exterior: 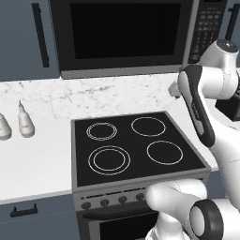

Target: Open the microwave, place the bowl with waffle inside the microwave, then close the microwave door and turn it on.

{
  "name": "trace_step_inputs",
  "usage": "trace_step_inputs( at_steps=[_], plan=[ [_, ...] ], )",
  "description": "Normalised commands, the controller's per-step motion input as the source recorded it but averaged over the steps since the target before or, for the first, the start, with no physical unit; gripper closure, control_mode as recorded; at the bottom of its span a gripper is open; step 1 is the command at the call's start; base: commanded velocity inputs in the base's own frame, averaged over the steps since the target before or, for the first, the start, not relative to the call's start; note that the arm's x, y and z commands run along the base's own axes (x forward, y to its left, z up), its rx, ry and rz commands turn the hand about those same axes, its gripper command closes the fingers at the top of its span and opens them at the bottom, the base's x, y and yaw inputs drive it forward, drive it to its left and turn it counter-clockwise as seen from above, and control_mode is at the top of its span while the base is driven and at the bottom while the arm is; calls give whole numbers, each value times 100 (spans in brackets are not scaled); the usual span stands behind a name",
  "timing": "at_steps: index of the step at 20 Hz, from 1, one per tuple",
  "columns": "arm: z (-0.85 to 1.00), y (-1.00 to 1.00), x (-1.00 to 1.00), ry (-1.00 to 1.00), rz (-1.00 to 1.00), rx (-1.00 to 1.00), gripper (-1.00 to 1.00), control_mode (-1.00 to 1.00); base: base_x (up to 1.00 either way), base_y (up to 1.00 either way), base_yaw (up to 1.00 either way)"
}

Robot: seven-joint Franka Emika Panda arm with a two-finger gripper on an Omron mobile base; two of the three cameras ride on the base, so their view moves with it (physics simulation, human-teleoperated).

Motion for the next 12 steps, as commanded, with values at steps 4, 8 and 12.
trace_step_inputs(
  at_steps=[4,8,12],
  plan=[
    [44,-31,0,-13,0,-1,-100,-100,0,0,0],
    [48,-7,0,-13,-1,0,-100,-100,0,0,0],
    [44,0,3,-12,-2,0,-100,-100,0,0,0]
  ],
)
